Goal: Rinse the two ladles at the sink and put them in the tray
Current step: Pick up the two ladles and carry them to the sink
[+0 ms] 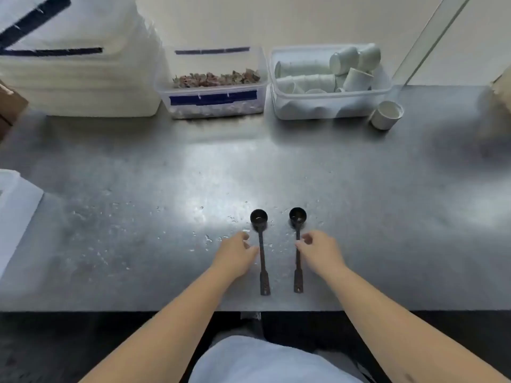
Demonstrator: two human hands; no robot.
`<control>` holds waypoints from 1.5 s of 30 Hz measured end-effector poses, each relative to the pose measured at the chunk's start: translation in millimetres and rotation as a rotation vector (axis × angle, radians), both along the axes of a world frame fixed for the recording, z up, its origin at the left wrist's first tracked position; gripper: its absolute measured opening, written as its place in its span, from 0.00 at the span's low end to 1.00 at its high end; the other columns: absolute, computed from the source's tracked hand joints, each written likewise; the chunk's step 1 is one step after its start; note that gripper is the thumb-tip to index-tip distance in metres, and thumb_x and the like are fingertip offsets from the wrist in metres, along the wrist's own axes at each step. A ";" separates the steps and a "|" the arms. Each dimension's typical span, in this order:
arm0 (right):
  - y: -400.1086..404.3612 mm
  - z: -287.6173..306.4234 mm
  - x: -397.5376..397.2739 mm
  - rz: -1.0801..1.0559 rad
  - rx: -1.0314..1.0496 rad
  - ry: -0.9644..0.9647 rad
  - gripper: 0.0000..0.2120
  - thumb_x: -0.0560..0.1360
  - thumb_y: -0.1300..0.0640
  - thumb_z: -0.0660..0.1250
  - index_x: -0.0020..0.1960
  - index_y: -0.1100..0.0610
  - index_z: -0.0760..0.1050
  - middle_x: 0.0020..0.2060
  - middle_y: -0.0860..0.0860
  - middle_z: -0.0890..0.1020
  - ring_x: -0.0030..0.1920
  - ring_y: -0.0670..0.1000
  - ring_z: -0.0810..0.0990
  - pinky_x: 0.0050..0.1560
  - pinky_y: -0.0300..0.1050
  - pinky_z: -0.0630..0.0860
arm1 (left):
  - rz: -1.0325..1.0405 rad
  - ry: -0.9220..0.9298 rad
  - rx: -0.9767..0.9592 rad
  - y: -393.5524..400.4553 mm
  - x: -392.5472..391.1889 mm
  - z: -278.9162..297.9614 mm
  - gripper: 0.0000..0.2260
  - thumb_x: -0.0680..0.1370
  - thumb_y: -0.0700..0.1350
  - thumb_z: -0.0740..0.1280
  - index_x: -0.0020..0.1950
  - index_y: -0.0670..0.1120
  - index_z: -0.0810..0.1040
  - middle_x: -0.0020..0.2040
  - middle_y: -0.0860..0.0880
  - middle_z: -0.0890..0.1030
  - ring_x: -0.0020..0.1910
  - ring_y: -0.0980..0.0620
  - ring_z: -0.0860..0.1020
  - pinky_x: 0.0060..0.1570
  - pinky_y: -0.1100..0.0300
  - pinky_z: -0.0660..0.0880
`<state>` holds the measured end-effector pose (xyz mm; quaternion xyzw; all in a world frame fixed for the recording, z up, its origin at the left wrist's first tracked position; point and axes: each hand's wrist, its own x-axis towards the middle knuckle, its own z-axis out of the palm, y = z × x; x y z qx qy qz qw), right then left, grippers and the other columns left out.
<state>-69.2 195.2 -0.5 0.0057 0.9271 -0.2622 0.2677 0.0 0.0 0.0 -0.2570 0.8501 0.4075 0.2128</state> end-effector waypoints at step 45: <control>-13.8 88.5 38.6 0.239 -0.601 -0.504 0.07 0.74 0.60 0.73 0.37 0.57 0.84 0.27 0.49 0.80 0.30 0.47 0.75 0.29 0.35 0.70 | 0.780 0.192 0.444 50.6 127.8 91.0 0.02 0.76 0.42 0.68 0.44 0.45 0.80 0.38 0.47 0.86 0.30 0.55 0.81 0.25 0.67 0.70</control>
